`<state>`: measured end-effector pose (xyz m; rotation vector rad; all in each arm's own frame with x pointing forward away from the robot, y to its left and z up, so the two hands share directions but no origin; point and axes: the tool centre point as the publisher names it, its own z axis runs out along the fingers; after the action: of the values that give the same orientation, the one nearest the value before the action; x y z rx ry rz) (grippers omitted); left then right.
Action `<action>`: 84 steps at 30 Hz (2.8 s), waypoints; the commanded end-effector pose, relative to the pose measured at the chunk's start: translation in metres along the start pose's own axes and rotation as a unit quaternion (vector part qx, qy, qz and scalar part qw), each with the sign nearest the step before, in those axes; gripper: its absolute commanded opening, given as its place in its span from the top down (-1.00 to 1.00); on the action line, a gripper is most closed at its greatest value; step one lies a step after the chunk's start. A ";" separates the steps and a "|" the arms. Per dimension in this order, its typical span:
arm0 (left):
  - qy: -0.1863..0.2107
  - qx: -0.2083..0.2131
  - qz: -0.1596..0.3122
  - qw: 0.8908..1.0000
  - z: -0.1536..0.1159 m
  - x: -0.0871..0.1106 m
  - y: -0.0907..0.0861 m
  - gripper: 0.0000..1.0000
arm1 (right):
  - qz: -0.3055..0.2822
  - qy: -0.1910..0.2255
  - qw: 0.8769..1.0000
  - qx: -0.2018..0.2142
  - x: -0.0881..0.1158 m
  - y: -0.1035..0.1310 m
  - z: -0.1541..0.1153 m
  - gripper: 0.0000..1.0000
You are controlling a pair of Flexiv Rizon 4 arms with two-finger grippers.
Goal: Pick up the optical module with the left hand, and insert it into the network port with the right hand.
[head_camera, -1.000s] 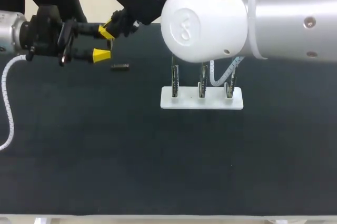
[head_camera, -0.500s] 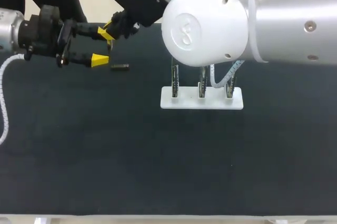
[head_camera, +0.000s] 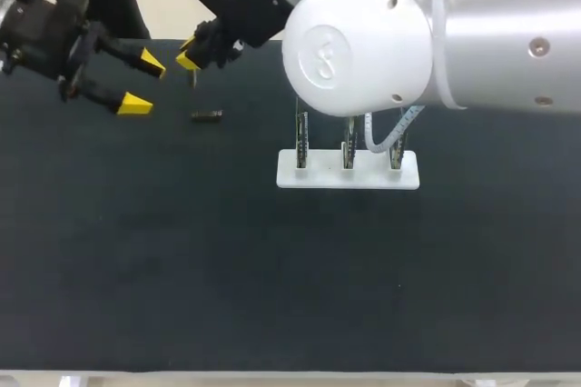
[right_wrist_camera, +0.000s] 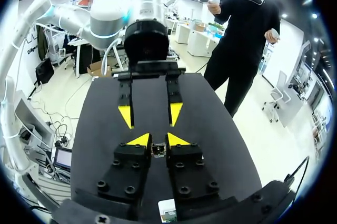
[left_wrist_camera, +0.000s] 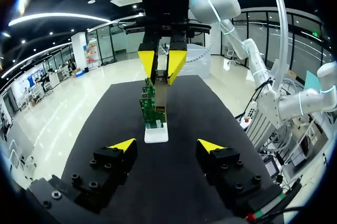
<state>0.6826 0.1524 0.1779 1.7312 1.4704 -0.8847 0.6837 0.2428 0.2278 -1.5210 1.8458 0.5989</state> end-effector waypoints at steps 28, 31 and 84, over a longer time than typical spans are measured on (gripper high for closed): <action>-0.038 0.003 0.010 0.999 -0.036 0.013 0.010 -1.00 | -0.032 0.005 0.999 -0.026 0.022 -0.024 -0.021 1.00; -0.038 0.003 0.010 0.999 -0.036 0.013 0.010 -1.00 | -0.040 0.008 0.999 -0.033 0.030 -0.031 -0.029 1.00; -0.038 0.003 0.010 0.999 -0.036 0.013 0.010 -1.00 | -0.041 0.015 0.998 -0.038 0.174 -0.072 -0.119 1.00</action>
<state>0.6953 0.1888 0.1867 1.6927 1.3990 -0.9344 0.7086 0.0261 0.1879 -1.6511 1.8015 0.6061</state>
